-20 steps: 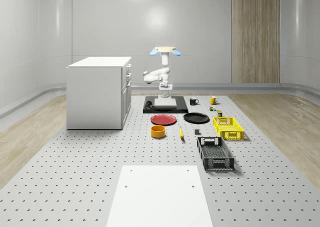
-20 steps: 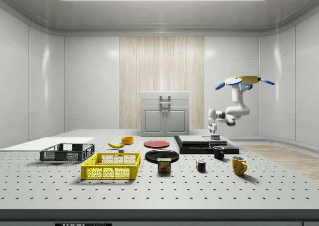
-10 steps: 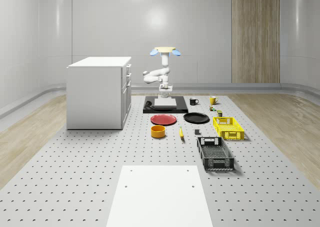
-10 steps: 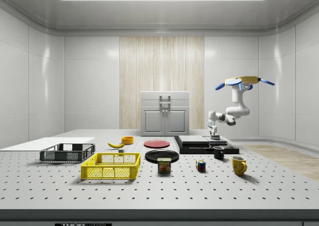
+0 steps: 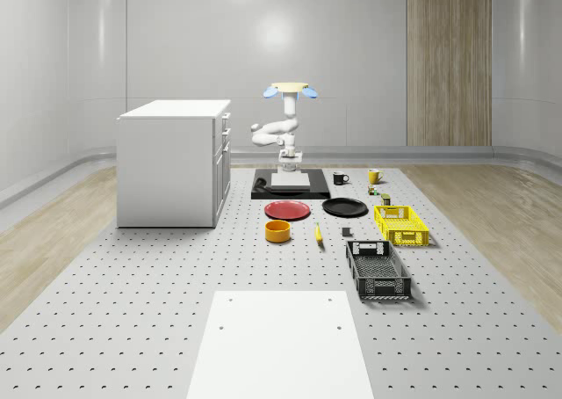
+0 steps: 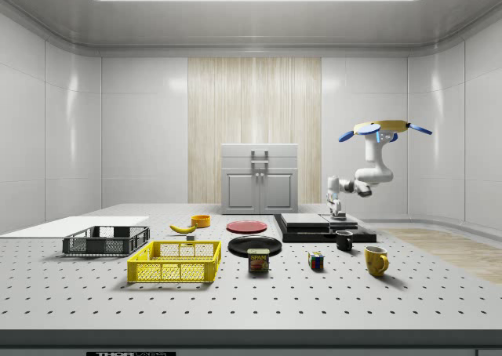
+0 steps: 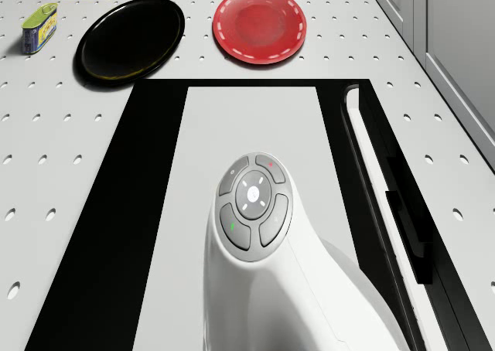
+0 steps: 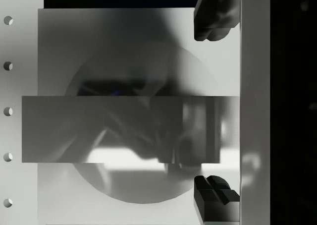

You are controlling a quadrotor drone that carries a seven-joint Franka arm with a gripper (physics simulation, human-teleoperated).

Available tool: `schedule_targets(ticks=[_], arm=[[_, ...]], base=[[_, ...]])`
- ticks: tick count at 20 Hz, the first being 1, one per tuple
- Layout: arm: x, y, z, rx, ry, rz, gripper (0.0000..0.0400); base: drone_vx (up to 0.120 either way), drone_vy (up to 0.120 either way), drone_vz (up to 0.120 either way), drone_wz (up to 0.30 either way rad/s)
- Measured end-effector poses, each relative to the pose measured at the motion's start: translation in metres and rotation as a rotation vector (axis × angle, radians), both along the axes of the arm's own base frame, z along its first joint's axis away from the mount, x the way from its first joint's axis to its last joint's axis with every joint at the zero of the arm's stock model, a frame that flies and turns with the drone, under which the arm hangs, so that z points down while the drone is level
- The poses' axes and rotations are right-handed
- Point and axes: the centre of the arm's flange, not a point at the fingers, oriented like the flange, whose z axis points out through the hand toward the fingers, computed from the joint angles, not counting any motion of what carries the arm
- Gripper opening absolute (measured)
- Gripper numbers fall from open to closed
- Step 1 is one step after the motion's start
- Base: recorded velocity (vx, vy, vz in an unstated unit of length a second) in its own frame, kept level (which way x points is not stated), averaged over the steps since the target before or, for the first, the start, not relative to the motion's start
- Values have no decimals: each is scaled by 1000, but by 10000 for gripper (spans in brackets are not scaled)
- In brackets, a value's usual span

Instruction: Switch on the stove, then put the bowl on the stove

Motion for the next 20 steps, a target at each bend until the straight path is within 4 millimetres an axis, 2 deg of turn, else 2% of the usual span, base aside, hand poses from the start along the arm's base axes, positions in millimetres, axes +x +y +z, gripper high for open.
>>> schedule_targets(ticks=[9,20], arm=[[0,-6,7,0,0,0,400],[0,-23,8,0,0,-6,400]], base=[[0,0,0,0],[0,0,0,0]])
